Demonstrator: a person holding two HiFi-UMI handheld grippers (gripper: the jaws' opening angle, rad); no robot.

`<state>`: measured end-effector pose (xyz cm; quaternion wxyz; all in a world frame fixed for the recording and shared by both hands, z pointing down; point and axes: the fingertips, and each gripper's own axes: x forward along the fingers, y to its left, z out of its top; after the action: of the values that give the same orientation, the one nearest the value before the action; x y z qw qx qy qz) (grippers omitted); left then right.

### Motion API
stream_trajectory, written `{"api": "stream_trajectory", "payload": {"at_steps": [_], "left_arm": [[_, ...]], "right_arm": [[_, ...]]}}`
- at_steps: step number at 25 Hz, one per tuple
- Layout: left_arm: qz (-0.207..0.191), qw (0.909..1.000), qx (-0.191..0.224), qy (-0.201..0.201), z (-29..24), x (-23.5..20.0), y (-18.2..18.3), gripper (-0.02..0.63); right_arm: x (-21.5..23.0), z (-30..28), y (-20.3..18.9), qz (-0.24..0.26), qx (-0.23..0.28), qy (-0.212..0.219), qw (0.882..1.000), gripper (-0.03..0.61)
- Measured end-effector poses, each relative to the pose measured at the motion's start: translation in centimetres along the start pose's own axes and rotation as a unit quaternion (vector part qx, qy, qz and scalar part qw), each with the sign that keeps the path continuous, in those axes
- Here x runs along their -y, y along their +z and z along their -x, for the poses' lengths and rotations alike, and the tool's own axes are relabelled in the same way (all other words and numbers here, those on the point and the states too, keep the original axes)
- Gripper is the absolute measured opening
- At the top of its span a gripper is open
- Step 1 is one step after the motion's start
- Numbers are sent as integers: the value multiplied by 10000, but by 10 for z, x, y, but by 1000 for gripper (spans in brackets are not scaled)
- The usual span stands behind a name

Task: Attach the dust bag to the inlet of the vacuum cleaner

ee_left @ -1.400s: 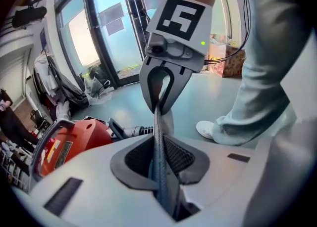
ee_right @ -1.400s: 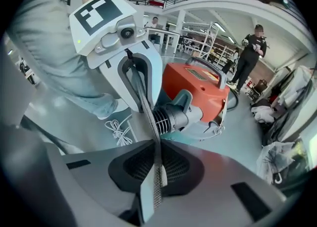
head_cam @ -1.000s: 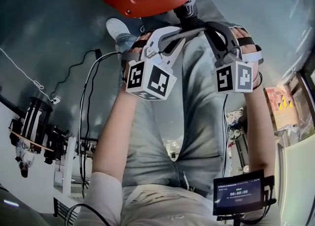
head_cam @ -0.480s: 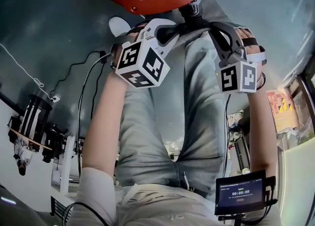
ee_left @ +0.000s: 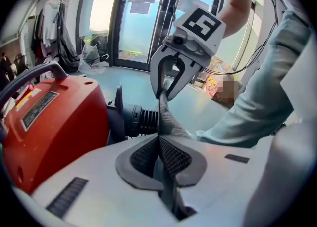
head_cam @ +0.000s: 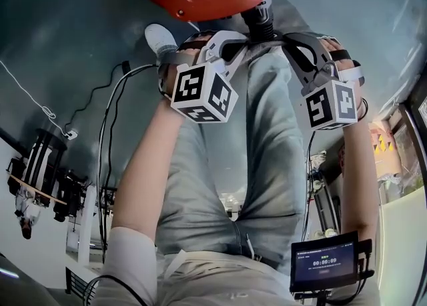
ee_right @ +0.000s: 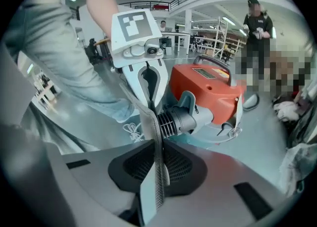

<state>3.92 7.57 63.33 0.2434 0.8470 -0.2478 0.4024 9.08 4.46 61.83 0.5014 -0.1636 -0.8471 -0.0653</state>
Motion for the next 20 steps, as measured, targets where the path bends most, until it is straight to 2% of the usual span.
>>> {"api": "stream_trajectory", "payload": {"at_steps": [3,6,8,9,11,13,15,18,20], "left_arm": [[-17,9999,-49,93,-1,0,-1,9],[40,9999,-41,142,-2,0,0,8],[85,9998,-21,196,-2,0,1,8],[111,9997,-13,220,-2,0,1,8],[147,9996,-17,257,-2,0,1,8],[175,9994,-39,293,-1,0,2,8],[212,9992,-48,329,-2,2,4,8],[232,9992,-36,333,-3,3,8,8],[188,9993,-45,308,-3,3,8,8]], "right_arm": [[2,24,4,-272,235,558,9978,35],[39,57,8,-566,818,319,9945,35],[58,59,-7,-816,625,159,9946,35],[60,51,-16,-678,374,230,9967,35],[50,28,-27,-72,-29,687,9976,35],[30,11,-28,328,-113,1265,9914,35],[13,8,-22,378,14,1606,9863,35],[7,10,-8,236,254,1498,9881,34],[9,7,-4,367,231,1311,9904,34]]}}
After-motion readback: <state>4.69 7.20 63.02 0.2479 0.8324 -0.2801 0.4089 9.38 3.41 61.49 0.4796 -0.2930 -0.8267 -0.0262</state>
